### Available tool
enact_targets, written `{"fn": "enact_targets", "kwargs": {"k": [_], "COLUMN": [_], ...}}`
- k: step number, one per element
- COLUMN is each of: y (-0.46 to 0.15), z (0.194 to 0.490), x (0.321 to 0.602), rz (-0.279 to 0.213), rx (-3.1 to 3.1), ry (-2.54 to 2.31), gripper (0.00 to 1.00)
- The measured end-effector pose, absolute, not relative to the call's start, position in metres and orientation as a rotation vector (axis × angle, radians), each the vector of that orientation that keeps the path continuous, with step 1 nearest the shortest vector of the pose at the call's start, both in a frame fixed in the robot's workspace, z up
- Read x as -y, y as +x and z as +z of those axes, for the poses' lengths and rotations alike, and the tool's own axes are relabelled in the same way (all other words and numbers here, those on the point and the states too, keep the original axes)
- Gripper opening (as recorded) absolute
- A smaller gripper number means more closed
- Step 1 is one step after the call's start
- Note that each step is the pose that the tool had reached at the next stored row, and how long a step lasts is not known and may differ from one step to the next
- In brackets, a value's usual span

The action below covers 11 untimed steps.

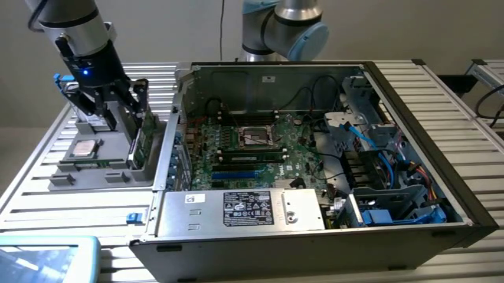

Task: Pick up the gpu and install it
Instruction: 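Pick up the gpu and move the gpu toward the slot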

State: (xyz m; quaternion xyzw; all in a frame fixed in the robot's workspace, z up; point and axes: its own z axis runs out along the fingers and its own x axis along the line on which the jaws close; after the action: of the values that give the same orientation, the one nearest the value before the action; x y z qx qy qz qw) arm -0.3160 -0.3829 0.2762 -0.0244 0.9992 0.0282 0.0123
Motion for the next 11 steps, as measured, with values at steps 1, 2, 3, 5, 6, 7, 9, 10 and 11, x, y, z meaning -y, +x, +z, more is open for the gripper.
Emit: {"fn": "enact_targets", "kwargs": {"k": [1, 2, 3, 5, 6, 7, 9, 10, 11], "y": [-0.316, -0.316, -0.316, -0.318, -0.319, -0.319, -0.32, -0.32, -0.32], "z": [0.276, 0.275, 0.275, 0.274, 0.273, 0.271, 0.267, 0.266, 0.264], "x": [0.383, 0.383, 0.383, 0.383, 0.383, 0.384, 0.387, 0.388, 0.389], "rz": [0.087, 0.086, 0.086, 0.084, 0.084, 0.084, 0.088, 0.091, 0.094], "rx": [-3.109, -3.095, -3.08, -3.06, -3.055, -3.053, -3.052, -3.052, -3.052], "ry": [-0.077, -0.078, -0.078, -0.078, -0.078, -0.079, -0.076, -0.072, -0.063], "gripper": [0.58, 0.58, 0.58, 0.58, 0.58, 0.58, 0.58, 0.58, 0.58]}}
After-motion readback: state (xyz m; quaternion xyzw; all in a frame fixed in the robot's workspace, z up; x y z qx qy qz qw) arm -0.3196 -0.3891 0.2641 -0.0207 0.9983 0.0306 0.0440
